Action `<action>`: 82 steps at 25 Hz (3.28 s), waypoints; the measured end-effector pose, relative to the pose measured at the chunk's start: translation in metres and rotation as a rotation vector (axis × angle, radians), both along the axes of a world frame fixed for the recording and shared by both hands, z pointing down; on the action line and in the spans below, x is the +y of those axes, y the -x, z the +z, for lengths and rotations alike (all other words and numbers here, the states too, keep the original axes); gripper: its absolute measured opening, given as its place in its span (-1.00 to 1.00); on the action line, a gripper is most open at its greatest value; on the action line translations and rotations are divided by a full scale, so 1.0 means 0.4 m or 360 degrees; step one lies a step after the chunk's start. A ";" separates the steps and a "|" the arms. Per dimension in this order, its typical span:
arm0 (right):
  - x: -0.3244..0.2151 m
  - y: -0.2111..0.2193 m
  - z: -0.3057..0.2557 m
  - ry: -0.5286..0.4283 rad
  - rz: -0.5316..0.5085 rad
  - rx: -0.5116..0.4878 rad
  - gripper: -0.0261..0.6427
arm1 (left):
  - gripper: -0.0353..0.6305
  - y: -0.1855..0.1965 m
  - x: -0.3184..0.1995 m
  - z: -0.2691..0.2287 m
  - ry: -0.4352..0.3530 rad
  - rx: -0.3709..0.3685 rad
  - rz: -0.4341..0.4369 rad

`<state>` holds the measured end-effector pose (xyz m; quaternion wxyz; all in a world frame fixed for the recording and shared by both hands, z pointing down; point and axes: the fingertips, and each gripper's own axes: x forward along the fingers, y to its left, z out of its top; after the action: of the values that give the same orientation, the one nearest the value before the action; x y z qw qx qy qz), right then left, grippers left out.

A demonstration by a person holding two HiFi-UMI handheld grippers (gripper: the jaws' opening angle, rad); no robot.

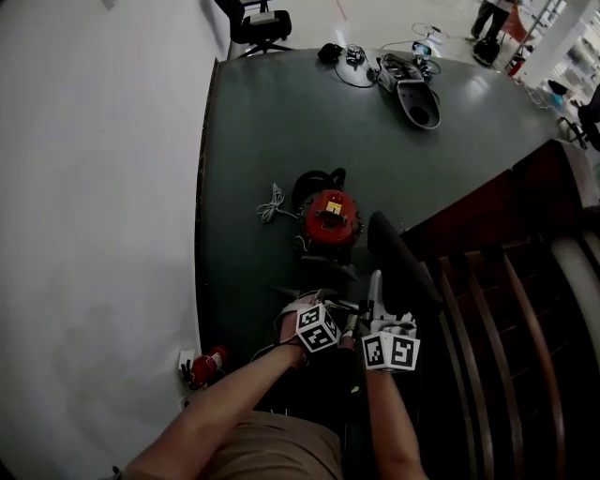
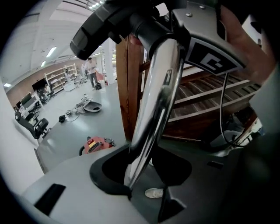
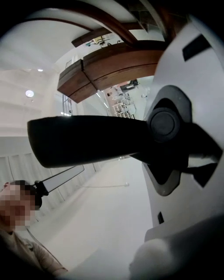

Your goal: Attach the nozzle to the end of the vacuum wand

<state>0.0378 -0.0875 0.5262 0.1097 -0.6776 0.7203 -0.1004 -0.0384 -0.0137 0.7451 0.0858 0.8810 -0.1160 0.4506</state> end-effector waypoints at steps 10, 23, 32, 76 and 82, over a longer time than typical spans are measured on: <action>0.050 -0.013 -0.049 -0.0206 0.0116 0.0011 -0.17 | -0.39 0.000 -0.047 -0.006 -0.0009 0.0008 -0.0103; 0.071 -0.010 -0.048 -0.0155 0.0120 -0.0044 -0.17 | -0.38 0.019 -0.061 -0.009 0.0014 0.0054 -0.0160; 0.057 0.021 -0.044 -0.0166 0.0016 -0.0107 -0.17 | -0.39 0.050 -0.072 -0.009 -0.0012 0.0009 -0.0078; -0.046 0.078 -0.041 -0.0022 0.0173 0.0125 -0.17 | -0.42 0.071 -0.144 0.005 -0.0177 -0.0135 -0.0119; -0.040 0.105 -0.045 -0.0158 -0.0066 0.0064 -0.17 | -0.42 0.079 -0.133 0.010 -0.0149 -0.0103 -0.0050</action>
<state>-0.0042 -0.1036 0.5083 0.1267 -0.6580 0.7404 -0.0532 -0.0699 -0.0669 0.7493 0.0478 0.8670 -0.1533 0.4717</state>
